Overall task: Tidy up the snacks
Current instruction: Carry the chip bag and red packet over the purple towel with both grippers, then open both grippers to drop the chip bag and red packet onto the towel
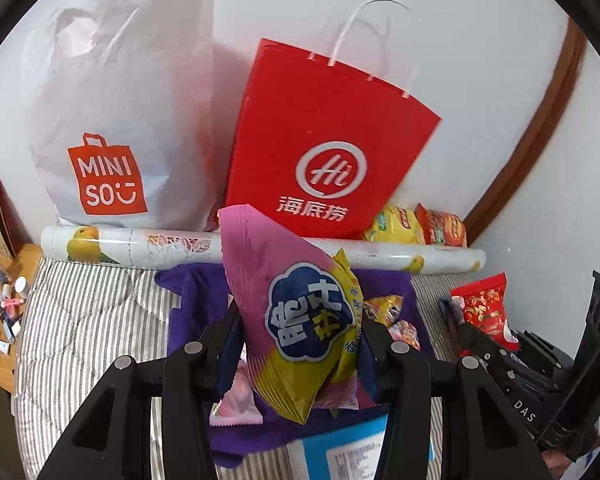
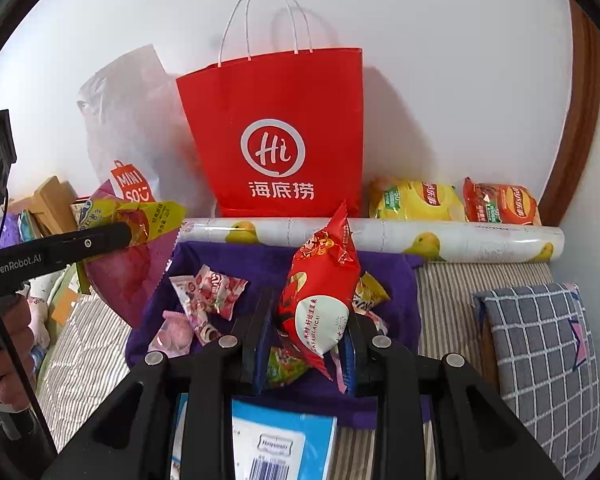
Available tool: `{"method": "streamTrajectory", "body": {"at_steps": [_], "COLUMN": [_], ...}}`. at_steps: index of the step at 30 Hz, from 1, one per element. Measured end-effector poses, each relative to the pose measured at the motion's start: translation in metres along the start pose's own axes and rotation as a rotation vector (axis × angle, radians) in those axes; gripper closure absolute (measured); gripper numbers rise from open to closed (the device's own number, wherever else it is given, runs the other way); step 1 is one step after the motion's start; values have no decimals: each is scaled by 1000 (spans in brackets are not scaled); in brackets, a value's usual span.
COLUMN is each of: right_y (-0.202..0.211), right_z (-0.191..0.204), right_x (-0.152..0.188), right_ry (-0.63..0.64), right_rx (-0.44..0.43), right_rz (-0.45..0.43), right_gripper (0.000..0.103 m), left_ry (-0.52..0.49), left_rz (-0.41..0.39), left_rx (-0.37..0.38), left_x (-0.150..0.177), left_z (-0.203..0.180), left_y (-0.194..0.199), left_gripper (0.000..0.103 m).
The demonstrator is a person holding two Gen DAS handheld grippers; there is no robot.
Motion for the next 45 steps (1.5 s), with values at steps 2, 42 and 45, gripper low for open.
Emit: {"method": "streamTrajectory", "body": {"at_steps": [2,42,45], "right_y": [-7,-149,-150], "right_z": [1,61,60], "right_x": [-3,36,37], "right_ry": [1,169,170], "right_rx": [-8,-66,-60], "right_rz": [6,354,352], "right_gripper": [74,74,74], "left_ry": [13,51,61], "left_rz": [3,146,155], "left_rx": [-4,-47,-55], "left_x": [-3,0,0], "left_z": [6,46,49], "left_y": [-7,-94,-97], "left_gripper": [57,57,57]}}
Point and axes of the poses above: each gripper's, at about its wrist camera, not at the fingertips, and y roughly against the way its jaws point, z to its left, x to its underside, the point moved 4 cm from there along -y, roughly the way its jaws point, and after that the axes turned 13 degrees about x, right-handed, at the moved point
